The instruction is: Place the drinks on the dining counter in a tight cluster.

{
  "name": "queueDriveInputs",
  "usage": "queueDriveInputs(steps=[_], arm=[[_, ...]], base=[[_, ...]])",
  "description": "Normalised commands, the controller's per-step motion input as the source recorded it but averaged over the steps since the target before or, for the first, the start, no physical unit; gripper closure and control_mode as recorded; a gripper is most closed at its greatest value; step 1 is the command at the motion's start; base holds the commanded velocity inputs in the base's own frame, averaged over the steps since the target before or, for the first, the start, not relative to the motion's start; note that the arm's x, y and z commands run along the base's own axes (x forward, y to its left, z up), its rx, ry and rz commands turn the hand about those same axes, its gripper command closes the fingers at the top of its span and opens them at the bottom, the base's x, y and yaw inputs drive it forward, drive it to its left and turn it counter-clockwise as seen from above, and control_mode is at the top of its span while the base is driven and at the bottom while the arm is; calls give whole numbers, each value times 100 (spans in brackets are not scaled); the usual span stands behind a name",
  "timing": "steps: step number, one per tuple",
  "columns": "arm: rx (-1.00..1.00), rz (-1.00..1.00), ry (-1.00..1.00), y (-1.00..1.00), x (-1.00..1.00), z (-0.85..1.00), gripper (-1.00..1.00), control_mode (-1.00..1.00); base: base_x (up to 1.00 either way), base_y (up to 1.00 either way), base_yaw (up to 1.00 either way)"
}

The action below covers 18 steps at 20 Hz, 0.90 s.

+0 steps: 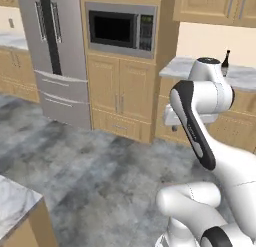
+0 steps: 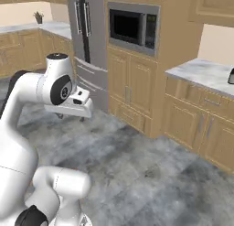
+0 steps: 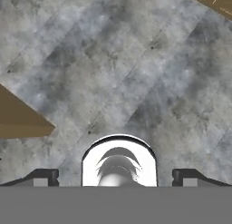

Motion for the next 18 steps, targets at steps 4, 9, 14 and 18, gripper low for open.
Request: queueDriveInputs(steps=[4,9,14,18], arm=[[0,0,0,0,0,0,-100,100],[0,0,0,0,0,0,-100,100],[0,0,0,0,0,0,-100,100],[0,0,0,0,0,0,-100,100]], base=[[8,-10,-82],[2,-1,-85],[93,-2,-19],[100,-38,5]])
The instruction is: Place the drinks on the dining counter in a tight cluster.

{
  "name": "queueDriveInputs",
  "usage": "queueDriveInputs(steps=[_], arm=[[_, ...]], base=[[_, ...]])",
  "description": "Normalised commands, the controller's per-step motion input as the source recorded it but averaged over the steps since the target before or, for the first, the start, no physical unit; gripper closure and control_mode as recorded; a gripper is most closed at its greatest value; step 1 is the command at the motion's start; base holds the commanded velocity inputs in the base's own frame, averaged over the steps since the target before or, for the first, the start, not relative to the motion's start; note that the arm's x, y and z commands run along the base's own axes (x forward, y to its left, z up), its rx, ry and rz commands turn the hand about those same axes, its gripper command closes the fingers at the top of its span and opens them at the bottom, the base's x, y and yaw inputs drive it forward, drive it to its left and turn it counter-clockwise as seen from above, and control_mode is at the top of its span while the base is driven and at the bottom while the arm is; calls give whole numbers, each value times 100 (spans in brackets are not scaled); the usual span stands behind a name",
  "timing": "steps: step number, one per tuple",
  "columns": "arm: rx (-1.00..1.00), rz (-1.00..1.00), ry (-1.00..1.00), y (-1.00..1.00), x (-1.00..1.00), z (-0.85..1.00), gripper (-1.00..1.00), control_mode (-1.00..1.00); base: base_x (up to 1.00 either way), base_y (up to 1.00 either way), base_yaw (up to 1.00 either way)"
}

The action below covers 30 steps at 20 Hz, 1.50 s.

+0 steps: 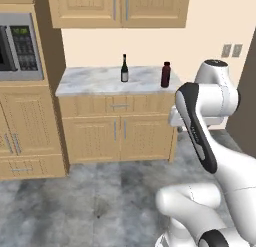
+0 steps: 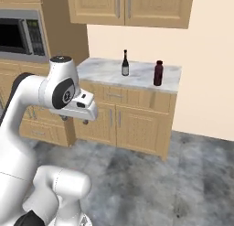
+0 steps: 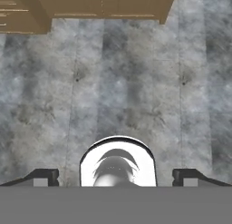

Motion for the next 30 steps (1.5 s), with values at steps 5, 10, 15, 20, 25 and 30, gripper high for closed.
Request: queueDriveInputs(steps=[5,10,15,20,25,30], arm=[[0,0,0,0,0,0,-100,100],[0,0,0,0,0,0,-100,100],[0,0,0,0,0,0,-100,100],[0,0,0,0,0,0,-100,100],[0,0,0,0,0,0,-100,100],[0,0,0,0,0,0,-100,100]], base=[[100,-66,21],[99,-30,10],[80,-4,-15],[73,-2,-51],[56,19,-43],[51,2,-9]])
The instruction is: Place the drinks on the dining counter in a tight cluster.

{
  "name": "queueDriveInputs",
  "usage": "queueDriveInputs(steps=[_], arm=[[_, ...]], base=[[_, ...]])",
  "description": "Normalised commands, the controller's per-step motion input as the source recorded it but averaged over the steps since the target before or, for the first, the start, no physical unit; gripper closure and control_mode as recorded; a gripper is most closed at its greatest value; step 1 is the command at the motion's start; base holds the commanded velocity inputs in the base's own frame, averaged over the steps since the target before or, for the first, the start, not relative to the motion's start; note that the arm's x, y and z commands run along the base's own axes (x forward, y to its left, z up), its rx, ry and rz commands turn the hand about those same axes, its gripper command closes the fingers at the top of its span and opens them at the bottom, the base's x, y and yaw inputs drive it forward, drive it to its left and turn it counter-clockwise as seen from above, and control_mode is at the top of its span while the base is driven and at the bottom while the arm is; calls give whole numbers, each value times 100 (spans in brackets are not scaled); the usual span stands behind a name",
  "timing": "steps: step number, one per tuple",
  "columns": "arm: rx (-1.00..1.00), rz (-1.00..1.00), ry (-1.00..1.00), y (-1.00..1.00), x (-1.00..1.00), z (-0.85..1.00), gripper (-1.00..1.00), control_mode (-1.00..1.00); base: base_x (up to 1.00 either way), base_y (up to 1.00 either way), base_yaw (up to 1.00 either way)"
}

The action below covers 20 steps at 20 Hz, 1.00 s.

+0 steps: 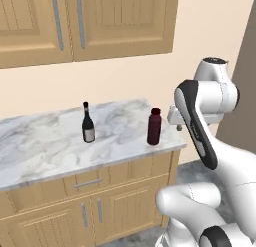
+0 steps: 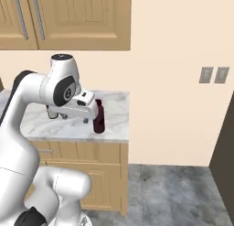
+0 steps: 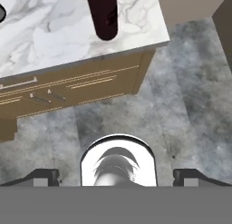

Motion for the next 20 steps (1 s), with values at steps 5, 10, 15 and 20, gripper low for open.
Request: queueDriveInputs(steps=[5,10,15,20], arm=[[0,0,0,0,0,0,-100,100],[0,0,0,0,0,0,-100,100],[0,0,0,0,0,0,-100,100],[0,0,0,0,0,0,-100,100]], base=[[60,2,0],[85,-10,7],[95,-33,20],[40,-46,27]])
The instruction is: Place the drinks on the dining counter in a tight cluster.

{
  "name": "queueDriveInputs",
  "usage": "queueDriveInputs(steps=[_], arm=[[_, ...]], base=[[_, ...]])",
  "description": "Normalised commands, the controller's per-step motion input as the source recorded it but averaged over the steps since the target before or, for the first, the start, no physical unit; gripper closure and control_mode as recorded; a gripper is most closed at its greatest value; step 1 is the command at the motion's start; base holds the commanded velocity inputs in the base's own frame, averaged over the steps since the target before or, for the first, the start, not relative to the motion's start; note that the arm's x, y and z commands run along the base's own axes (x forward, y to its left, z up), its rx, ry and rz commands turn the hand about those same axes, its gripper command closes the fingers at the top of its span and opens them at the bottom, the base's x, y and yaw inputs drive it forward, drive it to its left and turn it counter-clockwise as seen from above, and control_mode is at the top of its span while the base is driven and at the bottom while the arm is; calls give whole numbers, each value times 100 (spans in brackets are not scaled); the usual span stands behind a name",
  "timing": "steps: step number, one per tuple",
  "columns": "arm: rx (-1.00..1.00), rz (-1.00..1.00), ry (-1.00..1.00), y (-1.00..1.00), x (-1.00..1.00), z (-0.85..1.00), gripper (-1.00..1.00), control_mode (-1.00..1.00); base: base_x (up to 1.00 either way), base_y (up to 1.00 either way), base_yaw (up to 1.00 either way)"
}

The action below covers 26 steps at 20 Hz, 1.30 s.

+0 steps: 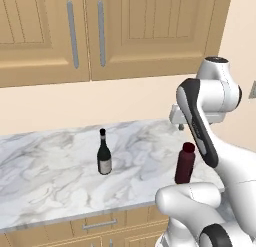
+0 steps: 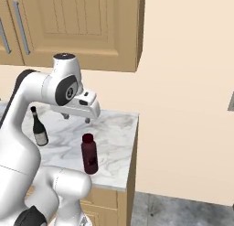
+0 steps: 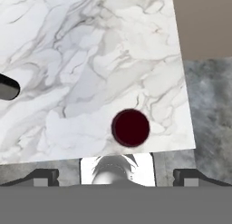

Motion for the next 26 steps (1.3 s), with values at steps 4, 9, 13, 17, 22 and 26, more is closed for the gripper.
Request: queueDriveInputs(steps=[4,9,13,17,22,26], arm=[[0,0,0,0,0,0,-100,100],[0,0,0,0,0,0,-100,100],[0,0,0,0,0,0,-100,100],[7,1,0,-9,8,-17,-100,-100],[7,2,-1,-8,6,-11,-100,-100],[-2,0,-3,-6,9,-17,-100,-100]], base=[[0,0,0],[0,0,0],[0,0,0],[0,0,0],[0,0,0],[0,0,0]])
